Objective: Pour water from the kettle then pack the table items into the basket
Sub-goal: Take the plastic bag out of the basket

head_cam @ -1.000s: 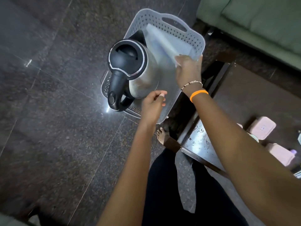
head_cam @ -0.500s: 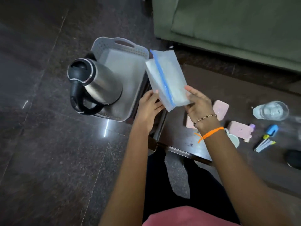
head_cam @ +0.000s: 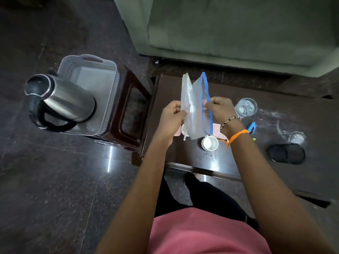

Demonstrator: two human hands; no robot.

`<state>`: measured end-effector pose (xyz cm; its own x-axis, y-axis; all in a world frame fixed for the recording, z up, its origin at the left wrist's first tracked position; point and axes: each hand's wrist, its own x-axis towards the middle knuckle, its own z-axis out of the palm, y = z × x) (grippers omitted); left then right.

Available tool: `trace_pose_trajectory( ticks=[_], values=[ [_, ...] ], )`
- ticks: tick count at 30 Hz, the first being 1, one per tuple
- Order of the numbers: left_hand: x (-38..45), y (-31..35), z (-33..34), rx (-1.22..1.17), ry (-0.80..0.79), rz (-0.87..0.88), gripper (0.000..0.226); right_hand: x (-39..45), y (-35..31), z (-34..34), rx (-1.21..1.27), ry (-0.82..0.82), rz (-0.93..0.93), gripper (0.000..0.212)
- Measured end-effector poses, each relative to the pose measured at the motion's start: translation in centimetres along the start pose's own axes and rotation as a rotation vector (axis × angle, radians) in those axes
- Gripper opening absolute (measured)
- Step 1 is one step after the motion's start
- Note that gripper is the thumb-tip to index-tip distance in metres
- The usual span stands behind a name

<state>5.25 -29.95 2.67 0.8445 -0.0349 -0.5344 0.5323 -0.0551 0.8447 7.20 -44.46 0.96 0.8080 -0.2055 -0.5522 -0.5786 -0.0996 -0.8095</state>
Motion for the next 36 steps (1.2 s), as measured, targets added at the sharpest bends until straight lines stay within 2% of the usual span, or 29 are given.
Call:
trace_pose_trajectory(
  ticks=[3, 5, 8, 10, 12, 14, 17, 18, 21, 23, 26, 29, 32, 36],
  values=[
    [-0.1, 0.1, 1.1, 0.013, -0.041, -0.003, 0.021, -0.1, 0.4, -2.4, 0.011, 0.017, -0.029, 0.031],
    [-0.1, 0.0, 1.8, 0.011, -0.008, -0.033, 0.024, -0.1, 0.4, -3.6, 0.012, 0.025, -0.064, 0.031],
    [0.5, -0.4, 2.8, 0.258, 0.223, -0.064, 0.047, 0.0, 0.3, -4.9, -0.017, 0.014, -0.116, 0.03],
    [0.6, -0.1, 3.5, 0.404, 0.283, 0.003, 0.057, 0.2, 0.2, -5.5, 0.004, -0.024, -0.136, 0.028],
    [0.8, 0.4, 4.5, 0.338, 0.156, 0.03, 0.053, 0.2, -0.1, -5.7, 0.022, -0.076, -0.153, 0.026],
    [0.8, 0.8, 5.7, 0.269, 0.06, -0.024, 0.046, 0.3, -0.3, -5.9, -0.006, -0.111, -0.182, 0.025],
    [0.9, 0.5, 6.8, 0.274, 0.067, -0.011, 0.016, 0.4, -0.2, -6.4, -0.076, -0.103, -0.191, 0.028],
    [0.9, 0.4, 7.0, 0.271, 0.068, -0.002, 0.012, 0.4, -0.2, -6.7, -0.098, -0.095, -0.186, 0.028],
    [1.2, 0.1, 7.2, 0.276, 0.124, 0.012, 0.019, 0.5, 0.0, -7.6, -0.197, -0.036, -0.195, 0.024],
    [1.4, 0.1, 7.4, 0.228, 0.143, 0.007, 0.02, 0.4, -0.1, -8.2, -0.251, -0.023, -0.208, 0.014],
    [1.4, 0.2, 8.2, 0.173, 0.033, -0.048, 0.036, 0.0, -0.3, -8.7, -0.253, -0.085, -0.21, 0.002],
    [1.3, -0.2, 8.9, 0.247, -0.005, -0.046, 0.026, -0.3, -0.2, -8.8, -0.26, -0.13, -0.199, 0.005],
    [1.3, -0.6, 9.0, 0.302, 0.105, -0.019, 0.014, -0.1, 0.1, -9.0, -0.43, -0.013, -0.211, 0.011],
    [1.5, -0.6, 8.1, 0.285, 0.215, 0.027, 0.022, -0.6, 0.1, -9.0, -0.886, 0.34, -0.296, 0.034]
  ],
)
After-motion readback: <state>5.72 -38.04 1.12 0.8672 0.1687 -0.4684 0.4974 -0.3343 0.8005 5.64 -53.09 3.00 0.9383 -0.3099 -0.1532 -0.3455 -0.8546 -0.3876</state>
